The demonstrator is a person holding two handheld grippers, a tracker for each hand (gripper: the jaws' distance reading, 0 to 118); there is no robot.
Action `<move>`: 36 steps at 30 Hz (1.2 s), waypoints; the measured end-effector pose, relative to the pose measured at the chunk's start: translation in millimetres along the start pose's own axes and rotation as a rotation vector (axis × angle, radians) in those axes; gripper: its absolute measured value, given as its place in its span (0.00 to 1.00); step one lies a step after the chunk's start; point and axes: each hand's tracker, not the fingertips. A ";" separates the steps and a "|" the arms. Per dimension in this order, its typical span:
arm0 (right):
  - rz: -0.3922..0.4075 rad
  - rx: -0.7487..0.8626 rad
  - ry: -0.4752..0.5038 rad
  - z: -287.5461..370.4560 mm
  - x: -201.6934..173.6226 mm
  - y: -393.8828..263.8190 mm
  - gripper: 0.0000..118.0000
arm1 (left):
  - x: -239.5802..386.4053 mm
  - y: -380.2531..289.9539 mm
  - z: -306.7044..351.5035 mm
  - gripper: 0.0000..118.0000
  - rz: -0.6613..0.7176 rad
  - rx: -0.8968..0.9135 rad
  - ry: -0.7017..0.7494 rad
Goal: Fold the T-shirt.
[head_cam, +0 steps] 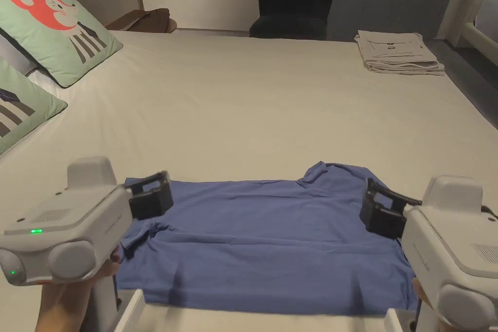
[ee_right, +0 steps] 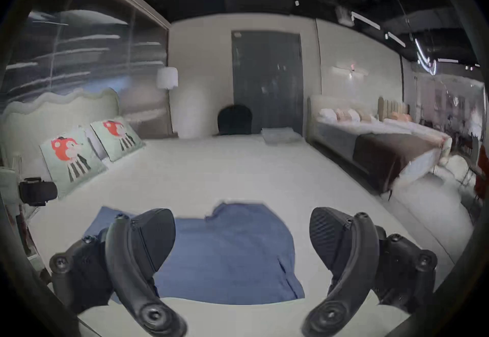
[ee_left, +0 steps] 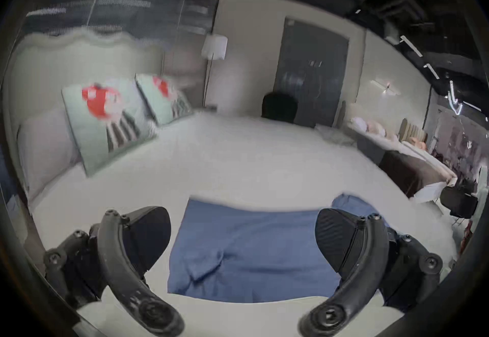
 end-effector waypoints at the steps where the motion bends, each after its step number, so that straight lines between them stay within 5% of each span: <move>1: 0.014 0.022 -0.001 -0.4 -4.6 4.9 0.88 | 7.3 5.7 3.2 0.93 -0.015 0.050 0.001; 5: 0.047 0.115 -0.002 2.4 -19.4 18.0 0.86 | 26.2 17.5 10.4 0.92 -0.089 0.170 0.002; 10: 0.097 0.167 0.005 4.0 -29.6 24.3 0.65 | 36.0 17.7 12.3 0.78 -0.122 0.227 -0.019; 12: 0.109 0.173 -0.001 3.4 -32.0 25.0 0.42 | 38.0 15.3 10.8 0.47 -0.122 0.239 -0.015; 13: 0.108 0.175 -0.001 2.3 -31.8 24.4 0.24 | 38.2 14.4 9.2 0.18 -0.122 0.240 -0.012; 14: 0.111 0.178 -0.003 1.2 -32.6 23.7 0.13 | 36.6 13.2 4.8 0.00 -0.118 0.233 -0.015; 16: 0.121 0.193 -0.006 0.1 -33.7 21.3 0.00 | 31.9 9.3 -1.9 0.00 -0.104 0.225 -0.034; 26: 0.129 0.177 0.006 -15.2 -35.0 24.3 0.00 | 27.5 12.5 -31.7 0.00 -0.156 0.154 -0.021; 36: 0.140 0.146 0.023 -59.2 -38.3 28.0 0.00 | -30.0 35.3 -153.1 0.00 -0.029 -0.264 -0.052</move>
